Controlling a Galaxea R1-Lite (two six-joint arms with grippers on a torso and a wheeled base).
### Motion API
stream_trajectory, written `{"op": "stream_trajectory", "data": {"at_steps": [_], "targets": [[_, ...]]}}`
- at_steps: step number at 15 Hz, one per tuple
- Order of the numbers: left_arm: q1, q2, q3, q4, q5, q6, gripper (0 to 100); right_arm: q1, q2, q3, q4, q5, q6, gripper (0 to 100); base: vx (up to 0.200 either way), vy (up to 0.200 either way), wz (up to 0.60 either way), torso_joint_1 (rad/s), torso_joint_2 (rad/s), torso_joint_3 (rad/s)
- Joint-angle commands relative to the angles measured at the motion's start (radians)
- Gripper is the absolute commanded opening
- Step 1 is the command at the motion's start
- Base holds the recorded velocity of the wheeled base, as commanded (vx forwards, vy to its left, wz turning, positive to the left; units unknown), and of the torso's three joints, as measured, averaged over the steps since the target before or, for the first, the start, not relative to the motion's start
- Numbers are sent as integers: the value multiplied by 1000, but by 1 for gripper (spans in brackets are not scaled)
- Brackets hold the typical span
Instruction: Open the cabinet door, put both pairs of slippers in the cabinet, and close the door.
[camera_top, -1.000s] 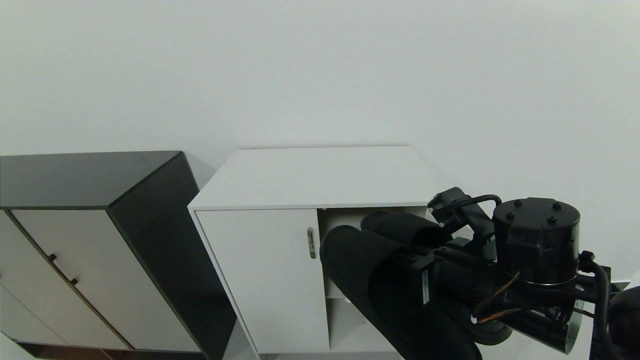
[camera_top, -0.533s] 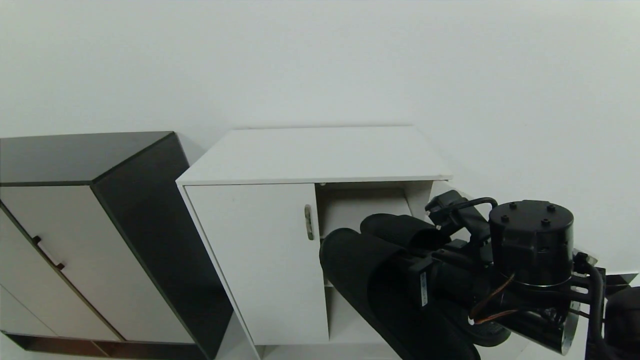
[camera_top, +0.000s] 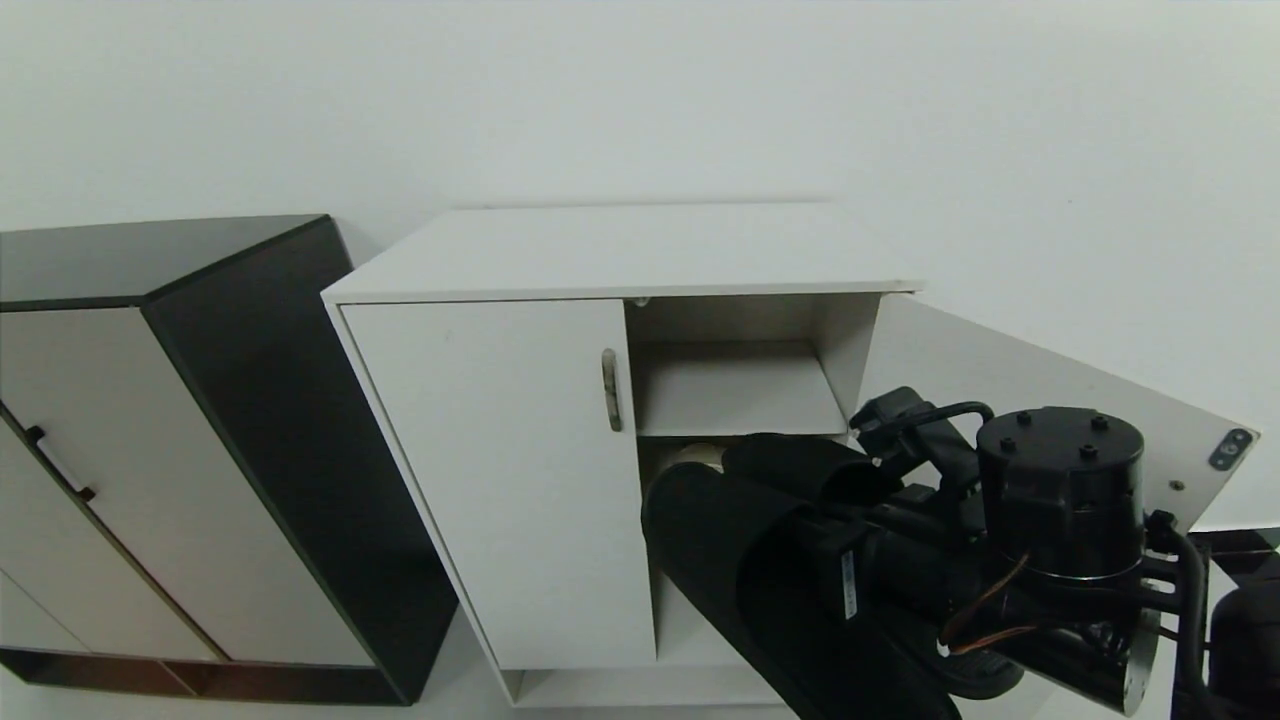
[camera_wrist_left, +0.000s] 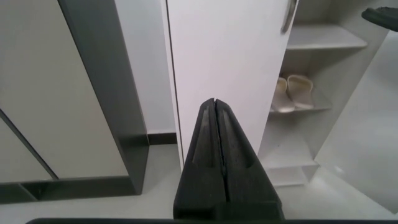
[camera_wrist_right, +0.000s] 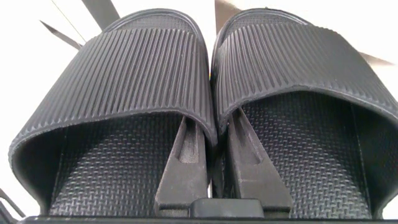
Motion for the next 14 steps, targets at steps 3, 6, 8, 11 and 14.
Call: {"op": "stream_trajectory", "data": {"at_steps": [3, 6, 8, 11, 14], "targets": [[0, 0, 0, 0, 0, -8, 0, 1, 5, 1, 0, 2, 0, 0, 0, 0, 0, -139, 471, 325], [0, 0, 0, 0, -1, -8, 0, -15, 35, -4, -2, 2, 3, 0, 0, 0, 0, -118, 412, 297], [0, 0, 0, 0, -1, -8, 0, -54, 95, -18, -6, 0, 6, 0, 0, 0, 0, -37, 137, 105], [0, 0, 0, 0, -1, -6, 0, -13, 158, -177, 52, -212, 34, 0, 0, 0, 0, -7, 20, 12], [0, 0, 0, 0, -1, 1, 0, 65, 182, -403, 310, -417, 165, 0, 0, 0, 0, 0, 0, 0]]}}
